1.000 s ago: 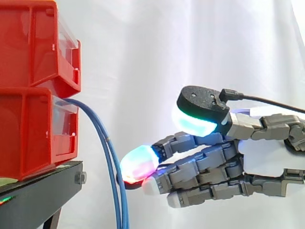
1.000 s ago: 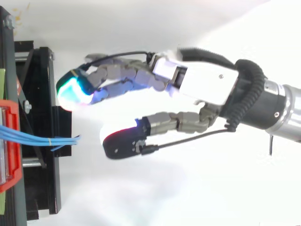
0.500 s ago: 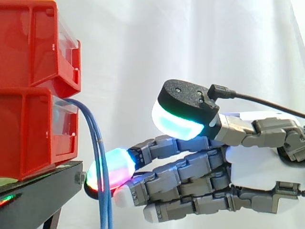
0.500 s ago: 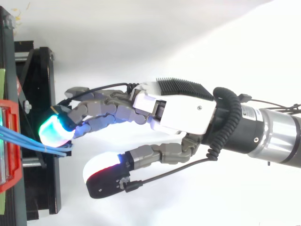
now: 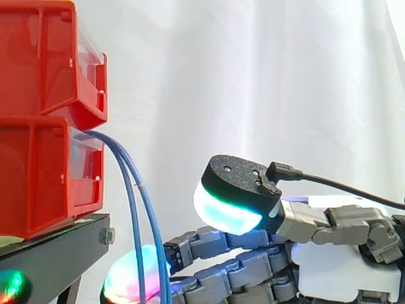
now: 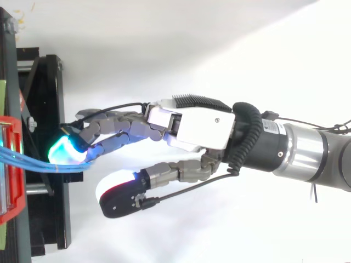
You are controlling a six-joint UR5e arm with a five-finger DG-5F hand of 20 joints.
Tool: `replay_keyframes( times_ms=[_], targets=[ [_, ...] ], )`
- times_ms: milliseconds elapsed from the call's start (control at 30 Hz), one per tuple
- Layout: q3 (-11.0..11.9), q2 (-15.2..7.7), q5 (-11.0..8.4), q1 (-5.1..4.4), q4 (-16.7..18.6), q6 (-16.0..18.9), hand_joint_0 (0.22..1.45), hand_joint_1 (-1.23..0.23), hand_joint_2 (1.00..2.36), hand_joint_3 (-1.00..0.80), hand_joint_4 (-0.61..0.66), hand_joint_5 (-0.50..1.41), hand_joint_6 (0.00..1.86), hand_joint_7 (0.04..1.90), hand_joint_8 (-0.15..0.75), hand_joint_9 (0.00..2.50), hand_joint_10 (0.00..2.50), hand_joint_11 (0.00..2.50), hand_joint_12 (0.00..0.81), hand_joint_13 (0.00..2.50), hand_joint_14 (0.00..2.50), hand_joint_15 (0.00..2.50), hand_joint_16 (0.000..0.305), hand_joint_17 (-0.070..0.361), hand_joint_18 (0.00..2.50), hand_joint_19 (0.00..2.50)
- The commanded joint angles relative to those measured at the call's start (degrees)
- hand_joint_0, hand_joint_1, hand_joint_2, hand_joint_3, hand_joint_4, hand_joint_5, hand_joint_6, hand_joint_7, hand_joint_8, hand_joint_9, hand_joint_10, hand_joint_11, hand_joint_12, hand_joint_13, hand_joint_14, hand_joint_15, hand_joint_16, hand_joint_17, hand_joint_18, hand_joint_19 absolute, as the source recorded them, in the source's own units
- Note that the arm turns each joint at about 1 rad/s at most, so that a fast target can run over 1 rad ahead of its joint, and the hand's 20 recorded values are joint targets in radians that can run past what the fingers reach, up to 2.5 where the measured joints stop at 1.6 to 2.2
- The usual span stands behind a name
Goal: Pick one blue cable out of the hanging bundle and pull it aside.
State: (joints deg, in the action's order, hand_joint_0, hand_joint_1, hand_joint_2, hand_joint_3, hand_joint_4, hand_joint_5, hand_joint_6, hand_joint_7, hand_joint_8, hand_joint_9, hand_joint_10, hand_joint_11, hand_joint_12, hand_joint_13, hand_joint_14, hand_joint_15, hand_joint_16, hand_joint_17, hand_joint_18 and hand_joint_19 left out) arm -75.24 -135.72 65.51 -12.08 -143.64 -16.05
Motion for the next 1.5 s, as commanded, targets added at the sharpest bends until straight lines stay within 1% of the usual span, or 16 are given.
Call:
replay_keyframes(
  times_ms=[0, 133, 233, 367, 533, 700, 1067, 1167, 1300, 1367, 1400, 1467],
  targets=[
    [0.01, -0.07, 0.32, 0.57, 0.11, 0.14, 0.5, -0.5, 1.0, -0.49, 0.26, -0.14, 0.5, 0.79, 0.244, 0.55, 0.0, 0.01, 0.336, 0.15, 0.0, 0.03, 0.049, 0.109, 0.1, 0.22],
    [0.19, -0.07, 0.41, 0.66, 0.37, -0.03, 0.51, -0.51, 1.0, -0.5, 0.27, -0.13, 0.5, 0.8, 0.247, 0.57, 0.0, 0.01, 0.332, 0.17, 0.0, 0.03, 0.048, 0.109, 0.12, 0.2],
    [0.8, -0.16, 0.41, 0.57, 0.37, -0.39, 0.52, -0.54, 1.0, -0.5, 0.28, -0.12, 0.5, 0.83, 0.248, 0.6, 0.0, 0.02, 0.326, 0.22, 0.0, 0.03, 0.049, 0.11, 0.17, 0.21],
    [1.5, -0.07, 0.58, 0.39, 0.11, -0.91, 0.53, -0.57, 1.0, -0.5, 0.3, -0.1, 0.5, 0.9, 0.255, 0.66, 0.0, 0.05, 0.323, 0.27, 0.0, 0.05, 0.048, 0.108, 0.25, 0.24],
    [1.59, -0.07, 0.67, -0.05, 0.29, -1.09, 0.53, -0.59, 1.0, -0.49, 0.31, -0.09, 0.5, 0.97, 0.26, 0.72, 0.0, 0.1, 0.323, 0.33, 0.0, 0.08, 0.048, 0.108, 0.3, 0.27],
    [1.59, -0.07, 0.58, -0.31, 0.37, -1.0, 0.54, -0.59, 1.0, -0.48, 0.31, -0.08, 0.5, 1.0, 0.264, 0.75, 0.0, 0.12, 0.325, 0.37, 0.0, 0.1, 0.048, 0.107, 0.33, 0.29],
    [2.73, -0.07, 0.49, -0.84, 0.11, -0.91, 0.55, -0.61, 1.0, -0.47, 0.28, -0.07, 0.5, 1.08, 0.272, 0.81, 0.01, 0.15, 0.324, 0.41, 0.0, 0.13, 0.047, 0.105, 0.38, 0.33],
    [4.05, -0.07, 0.67, -0.84, -1.47, 0.49, 0.55, -0.61, 1.0, -0.48, 0.28, -0.07, 0.5, 1.1, 0.272, 0.81, 0.01, 0.16, 0.324, 0.43, 0.01, 0.14, 0.047, 0.105, 0.39, 0.33],
    [5.11, -0.07, 0.67, -0.84, -3.58, 1.72, 0.55, -0.62, 1.0, -0.48, 0.27, -0.06, 0.5, 1.11, 0.273, 0.82, 0.01, 0.17, 0.325, 0.44, 0.01, 0.15, 0.046, 0.104, 0.4, 0.34],
    [5.72, -0.07, 0.67, -0.84, -5.34, 2.87, 0.55, -0.62, 1.0, -0.48, 0.27, -0.06, 0.5, 1.12, 0.273, 0.83, 0.01, 0.17, 0.325, 0.44, 0.01, 0.15, 0.046, 0.104, 0.4, 0.34],
    [6.16, -0.07, 0.67, -0.84, -6.92, 4.62, 0.55, -0.62, 1.0, -0.48, 0.26, -0.06, 0.5, 1.13, 0.275, 0.83, 0.01, 0.17, 0.323, 0.44, 0.01, 0.15, 0.046, 0.104, 0.4, 0.34],
    [6.25, -0.07, 0.76, -0.84, -7.8, 6.29, 0.55, -0.62, 1.0, -0.48, 0.27, -0.06, 0.5, 1.13, 0.274, 0.83, 0.01, 0.17, 0.324, 0.44, 0.01, 0.15, 0.046, 0.104, 0.41, 0.35]
  ],
)
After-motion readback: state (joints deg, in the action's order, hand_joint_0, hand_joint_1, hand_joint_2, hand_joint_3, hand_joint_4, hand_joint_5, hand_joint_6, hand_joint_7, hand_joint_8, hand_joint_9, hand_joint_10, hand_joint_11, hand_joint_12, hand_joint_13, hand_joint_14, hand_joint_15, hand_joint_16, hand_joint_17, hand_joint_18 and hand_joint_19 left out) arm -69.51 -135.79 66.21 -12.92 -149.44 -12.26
